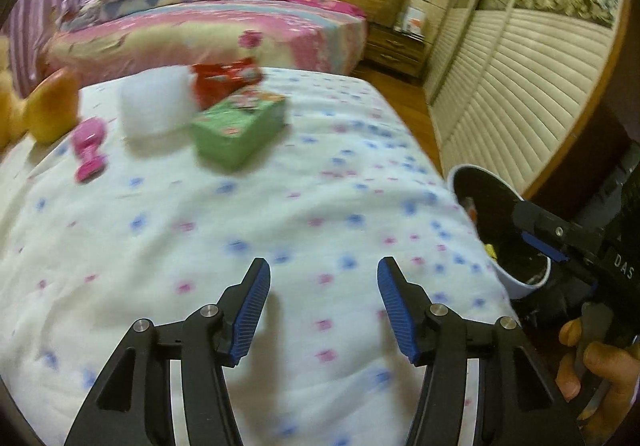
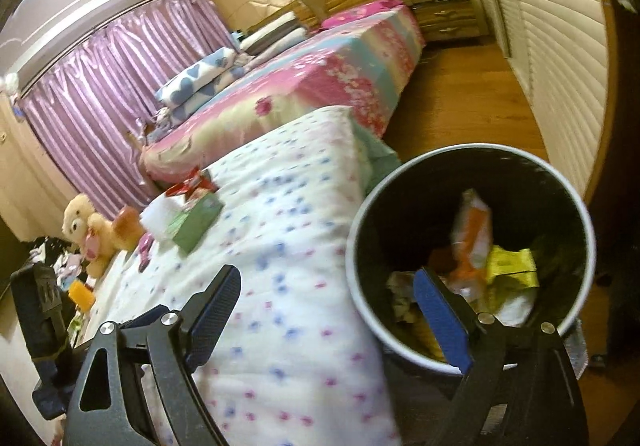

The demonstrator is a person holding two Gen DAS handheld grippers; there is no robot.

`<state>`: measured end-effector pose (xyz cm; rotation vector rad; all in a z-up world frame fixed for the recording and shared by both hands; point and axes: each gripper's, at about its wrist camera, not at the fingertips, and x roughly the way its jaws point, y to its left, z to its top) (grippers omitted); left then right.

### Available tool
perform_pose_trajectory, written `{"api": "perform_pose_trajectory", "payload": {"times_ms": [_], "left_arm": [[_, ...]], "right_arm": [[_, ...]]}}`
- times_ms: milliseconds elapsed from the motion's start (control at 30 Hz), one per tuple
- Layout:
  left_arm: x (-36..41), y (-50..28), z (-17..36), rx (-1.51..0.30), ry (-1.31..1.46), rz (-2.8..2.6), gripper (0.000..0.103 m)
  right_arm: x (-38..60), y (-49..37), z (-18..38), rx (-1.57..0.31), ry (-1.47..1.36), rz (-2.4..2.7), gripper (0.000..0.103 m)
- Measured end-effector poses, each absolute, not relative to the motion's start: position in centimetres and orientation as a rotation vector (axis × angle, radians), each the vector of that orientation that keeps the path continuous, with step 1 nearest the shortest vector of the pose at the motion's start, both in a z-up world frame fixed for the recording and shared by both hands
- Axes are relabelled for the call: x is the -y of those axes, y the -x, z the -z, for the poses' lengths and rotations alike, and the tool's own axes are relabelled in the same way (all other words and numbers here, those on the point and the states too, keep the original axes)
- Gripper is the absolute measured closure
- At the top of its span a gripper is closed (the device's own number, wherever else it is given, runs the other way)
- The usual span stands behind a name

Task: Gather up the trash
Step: 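Move both open grippers back over the pink hairbrush and green carton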

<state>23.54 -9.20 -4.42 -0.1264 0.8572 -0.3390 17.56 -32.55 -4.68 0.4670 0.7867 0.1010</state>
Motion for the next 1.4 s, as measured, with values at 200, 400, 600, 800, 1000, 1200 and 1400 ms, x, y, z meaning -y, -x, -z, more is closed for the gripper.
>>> {"api": "perform_pose_trajectory", "payload": {"times_ms": [200, 400, 600, 800, 1000, 1200, 1400], "left_arm": [[5.5, -23.2, 4.1, -0.846, 0.169, 0.263, 0.047], [3.1, -23.2, 4.5, -0.851, 0.19, 0.212, 0.047], [1.3, -23.6, 4.7, -0.858, 0.209, 0.172, 0.047], [-0.6, -25.0, 4.4, -0.843, 0.212, 0.122, 0.047], [-2.6, -27.2, 4.4, -0.837, 0.214, 0.068, 0.047], [-4.1, -29.1, 4.8, -0.843, 0.234, 0.049, 0.047], [-5.1, -30.8, 5.3, -0.847, 0.229, 0.055, 0.047]], "right_arm": [[29.7, -18.7, 5.1, -0.811, -0.433, -0.166, 0.013], [27.8, -19.7, 5.5, -0.835, -0.404, -0.204, 0.013], [26.3, -20.5, 5.6, -0.845, -0.397, -0.234, 0.013], [24.3, -21.6, 5.6, -0.856, -0.389, -0.266, 0.013], [22.2, -23.0, 5.6, -0.862, -0.387, -0.284, 0.013], [19.7, -24.9, 6.0, -0.878, -0.39, -0.29, 0.013], [16.4, -27.2, 6.3, -0.896, -0.393, -0.304, 0.013]]}}
